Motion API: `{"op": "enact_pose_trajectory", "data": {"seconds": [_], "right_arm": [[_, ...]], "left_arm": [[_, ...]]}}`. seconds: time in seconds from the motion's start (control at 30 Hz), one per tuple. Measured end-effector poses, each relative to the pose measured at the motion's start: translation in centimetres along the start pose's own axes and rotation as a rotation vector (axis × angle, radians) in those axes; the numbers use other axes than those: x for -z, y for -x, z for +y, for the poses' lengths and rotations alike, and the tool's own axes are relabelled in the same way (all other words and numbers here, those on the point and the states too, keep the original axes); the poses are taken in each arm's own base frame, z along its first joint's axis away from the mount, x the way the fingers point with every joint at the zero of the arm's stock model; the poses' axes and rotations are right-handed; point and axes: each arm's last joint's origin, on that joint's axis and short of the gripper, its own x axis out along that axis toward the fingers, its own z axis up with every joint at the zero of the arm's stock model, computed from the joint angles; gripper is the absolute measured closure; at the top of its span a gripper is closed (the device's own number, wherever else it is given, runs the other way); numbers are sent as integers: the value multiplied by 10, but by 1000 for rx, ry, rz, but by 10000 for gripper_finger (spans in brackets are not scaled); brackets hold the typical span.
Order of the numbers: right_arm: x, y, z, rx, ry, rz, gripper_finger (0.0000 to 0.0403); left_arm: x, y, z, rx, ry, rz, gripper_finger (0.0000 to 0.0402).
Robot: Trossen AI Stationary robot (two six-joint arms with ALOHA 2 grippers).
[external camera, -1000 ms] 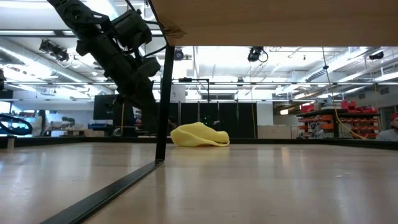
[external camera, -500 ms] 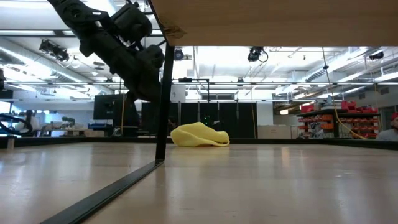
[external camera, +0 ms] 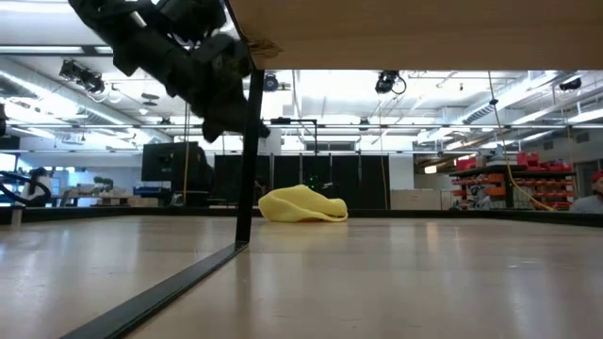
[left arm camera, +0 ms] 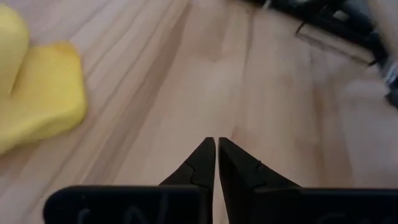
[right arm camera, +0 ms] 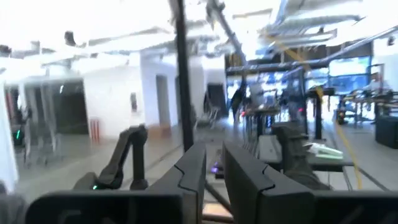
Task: Stack small to large cups/mugs on shelf
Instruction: Return to Home Position
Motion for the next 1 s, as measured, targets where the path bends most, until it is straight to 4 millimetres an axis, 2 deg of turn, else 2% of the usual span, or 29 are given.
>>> {"op": "enact_pose_trajectory", "data": {"seconds": [0.13, 0.23, 0.33, 0.43, 0.5, 0.63, 0.73, 0.93, 1.0], "right_arm": [[36, 38, -18, 24, -72, -143, 341], [68, 58, -25, -15, -83, -199, 341], [95, 70, -31, 0, -95, -199, 341], [110, 79, -38, 31, -112, -207, 341], [117, 84, -41, 48, -119, -214, 341], [125, 93, -48, 91, -118, -240, 341], [133, 100, -52, 115, -139, -260, 341], [148, 109, -57, 120, -148, -276, 341], [153, 111, -58, 130, -156, -275, 341]], "left_arm": [[-6, 12, -8, 43, -46, -42, 368], [-19, 33, -16, 105, -118, -129, 366], [-33, 64, -19, 187, -171, -234, 367], [-47, 104, -16, 274, -196, -364, 372], [-49, 130, -12, 296, -202, -412, 375], [-42, 176, -3, 244, -204, -482, 378], [-31, 199, 1, 209, -184, -497, 376], [-14, 223, 1, 177, -163, -501, 367], [-8, 223, 3, 180, -153, -534, 366]]}}
